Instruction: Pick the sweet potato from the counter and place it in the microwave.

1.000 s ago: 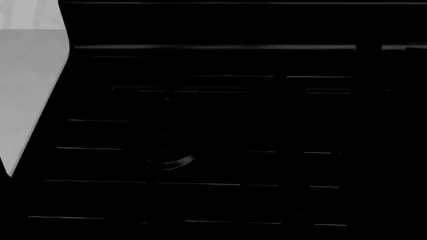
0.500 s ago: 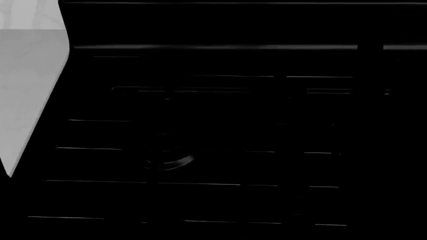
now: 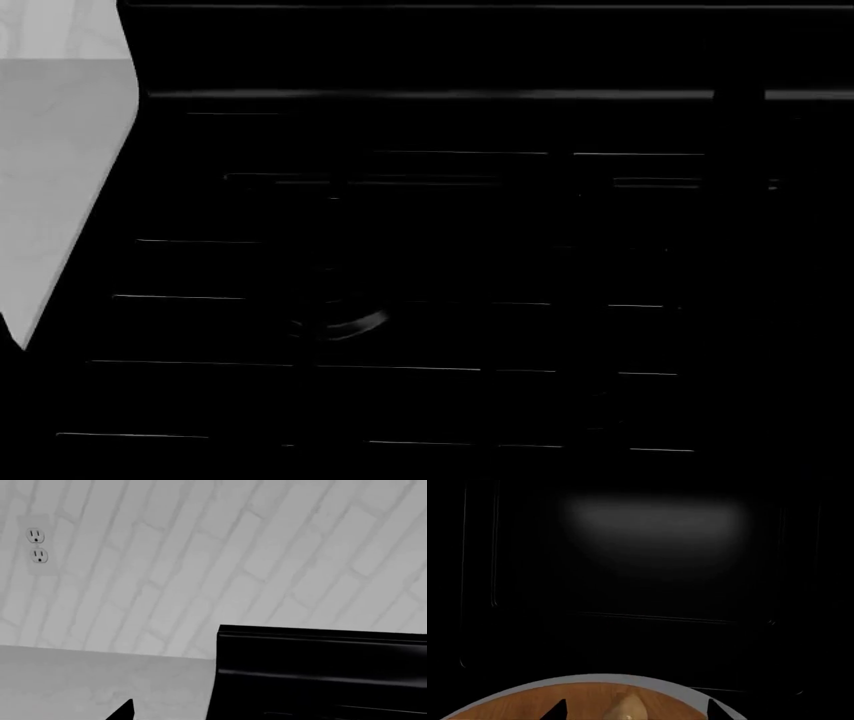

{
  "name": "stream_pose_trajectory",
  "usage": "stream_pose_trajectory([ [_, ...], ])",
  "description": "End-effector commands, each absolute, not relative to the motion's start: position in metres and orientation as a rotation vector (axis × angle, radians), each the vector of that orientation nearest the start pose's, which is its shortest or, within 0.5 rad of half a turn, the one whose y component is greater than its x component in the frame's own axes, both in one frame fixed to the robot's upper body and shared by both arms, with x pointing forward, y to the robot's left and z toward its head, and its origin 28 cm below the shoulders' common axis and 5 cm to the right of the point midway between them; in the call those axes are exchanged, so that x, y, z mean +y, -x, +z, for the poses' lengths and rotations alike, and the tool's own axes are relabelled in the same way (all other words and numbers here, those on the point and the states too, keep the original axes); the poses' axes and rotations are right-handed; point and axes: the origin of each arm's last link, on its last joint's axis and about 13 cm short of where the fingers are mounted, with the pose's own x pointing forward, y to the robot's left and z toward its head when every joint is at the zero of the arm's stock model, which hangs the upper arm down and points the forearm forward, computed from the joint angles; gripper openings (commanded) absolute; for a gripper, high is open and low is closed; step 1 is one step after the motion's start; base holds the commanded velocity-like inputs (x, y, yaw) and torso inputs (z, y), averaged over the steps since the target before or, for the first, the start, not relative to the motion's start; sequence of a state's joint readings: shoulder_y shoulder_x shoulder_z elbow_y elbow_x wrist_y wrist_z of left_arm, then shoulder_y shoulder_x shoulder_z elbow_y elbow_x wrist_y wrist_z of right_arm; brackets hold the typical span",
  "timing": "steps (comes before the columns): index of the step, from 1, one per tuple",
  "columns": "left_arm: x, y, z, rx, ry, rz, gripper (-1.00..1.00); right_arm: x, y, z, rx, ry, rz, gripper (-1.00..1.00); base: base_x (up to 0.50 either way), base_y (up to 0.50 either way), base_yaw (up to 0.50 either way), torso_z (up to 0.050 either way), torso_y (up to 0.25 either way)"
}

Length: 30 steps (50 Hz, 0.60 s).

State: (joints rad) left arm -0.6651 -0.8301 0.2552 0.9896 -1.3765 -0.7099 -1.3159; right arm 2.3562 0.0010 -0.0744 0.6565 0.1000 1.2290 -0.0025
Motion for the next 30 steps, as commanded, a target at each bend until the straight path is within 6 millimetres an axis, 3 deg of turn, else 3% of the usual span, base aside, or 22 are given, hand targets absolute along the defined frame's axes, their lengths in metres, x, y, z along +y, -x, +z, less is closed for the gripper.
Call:
stream_pose_trajectory([
  [1, 0.2149, -0.159, 0.2427, -0.245, 0.002, 0.141, 1.0, -0.0849, -0.2286, 0.5972, -0.461, 0.054, 0.062, 1.0, 0.0, 0.0, 0.0, 0.0, 0.0],
  [8, 0.2148, -0.1586, 0.2419, -0.242, 0.001, 0.141, 1.0, -0.0849, -0.2286, 0.5972, -0.461, 0.054, 0.062, 1.0, 0.0, 0.0, 0.0, 0.0, 0.0],
  [30, 0.2157, -0.1568, 0.244, -0.248, 0.007, 0.145, 1.0, -0.0849, -0.2286, 0.5972, -0.461, 0.054, 0.062, 1.0, 0.0, 0.0, 0.0, -0.019, 0.168],
])
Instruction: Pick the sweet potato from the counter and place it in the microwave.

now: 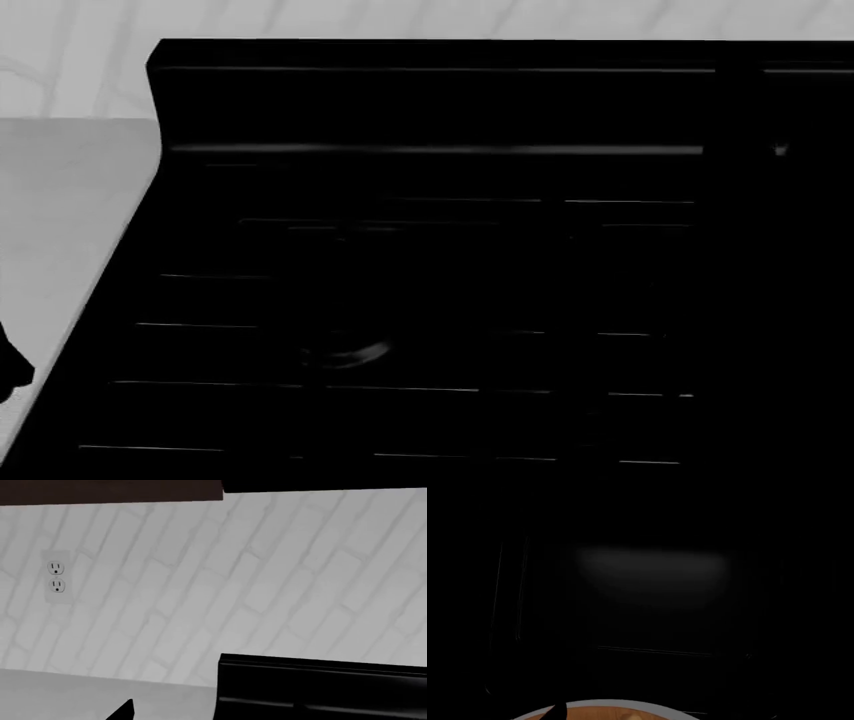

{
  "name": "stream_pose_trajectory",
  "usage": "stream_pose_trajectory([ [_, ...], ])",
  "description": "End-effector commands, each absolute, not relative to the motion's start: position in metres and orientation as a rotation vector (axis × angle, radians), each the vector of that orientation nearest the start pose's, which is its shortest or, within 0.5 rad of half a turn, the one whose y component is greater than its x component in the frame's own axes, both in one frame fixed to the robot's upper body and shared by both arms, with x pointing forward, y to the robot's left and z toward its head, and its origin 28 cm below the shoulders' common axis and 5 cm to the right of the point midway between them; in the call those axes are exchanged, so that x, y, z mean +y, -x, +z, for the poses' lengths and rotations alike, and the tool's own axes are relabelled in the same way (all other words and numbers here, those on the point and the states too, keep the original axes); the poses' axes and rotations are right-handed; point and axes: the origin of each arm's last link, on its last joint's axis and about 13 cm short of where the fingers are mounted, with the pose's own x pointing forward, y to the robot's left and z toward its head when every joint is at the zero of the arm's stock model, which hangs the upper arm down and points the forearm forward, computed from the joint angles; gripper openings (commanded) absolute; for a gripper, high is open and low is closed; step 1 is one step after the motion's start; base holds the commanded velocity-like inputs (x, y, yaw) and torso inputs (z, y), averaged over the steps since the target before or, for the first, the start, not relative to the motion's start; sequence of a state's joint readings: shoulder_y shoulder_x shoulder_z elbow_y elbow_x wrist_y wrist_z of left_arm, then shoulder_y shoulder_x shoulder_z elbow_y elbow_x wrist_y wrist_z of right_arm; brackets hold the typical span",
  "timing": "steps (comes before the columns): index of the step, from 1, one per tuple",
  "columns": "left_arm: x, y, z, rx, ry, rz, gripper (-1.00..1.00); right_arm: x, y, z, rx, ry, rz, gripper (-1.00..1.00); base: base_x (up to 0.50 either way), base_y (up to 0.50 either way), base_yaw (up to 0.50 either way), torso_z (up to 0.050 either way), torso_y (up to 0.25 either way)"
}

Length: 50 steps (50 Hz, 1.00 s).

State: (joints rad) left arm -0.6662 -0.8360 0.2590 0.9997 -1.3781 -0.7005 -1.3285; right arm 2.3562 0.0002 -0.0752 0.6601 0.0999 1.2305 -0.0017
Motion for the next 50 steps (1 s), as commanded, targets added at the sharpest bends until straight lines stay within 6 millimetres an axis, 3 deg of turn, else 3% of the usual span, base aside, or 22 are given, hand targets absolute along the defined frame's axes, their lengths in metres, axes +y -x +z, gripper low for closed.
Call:
stream_pose_trajectory([
  [1, 0.216, -0.157, 0.244, -0.249, 0.008, 0.146, 1.0, -0.085, -0.229, 0.597, -0.461, 0.054, 0.062, 1.0, 0.0, 0.0, 0.0, -0.004, 0.041],
  [7, 0.216, -0.157, 0.244, -0.246, 0.011, 0.149, 1.0, -0.085, -0.229, 0.597, -0.461, 0.054, 0.062, 1.0, 0.0, 0.0, 0.0, 0.0, 0.005],
  [8, 0.216, -0.157, 0.244, -0.246, 0.012, 0.149, 1.0, -0.078, -0.206, 0.598, -0.51, 0.128, 0.218, 1.0, 0.0, 0.0, 0.0, 0.0, 0.0],
  [10, 0.216, -0.158, 0.244, -0.246, 0.011, 0.15, 1.0, -0.074, -0.159, 0.602, -0.782, 0.175, 0.246, 1.0, 0.0, 0.0, 0.0, 0.0, 0.0],
  [21, 0.216, -0.158, 0.242, -0.245, 0.011, 0.15, 1.0, -0.067, -0.143, 0.596, -0.824, 0.137, 0.327, 1.0, 0.0, 0.0, 0.0, 0.0, 0.0],
  [50, 0.215, -0.157, 0.244, -0.247, 0.013, 0.15, 1.0, -0.064, -0.123, 0.58, -0.806, 0.15, 0.386, 1.0, 0.0, 0.0, 0.0, 0.0, 0.0],
])
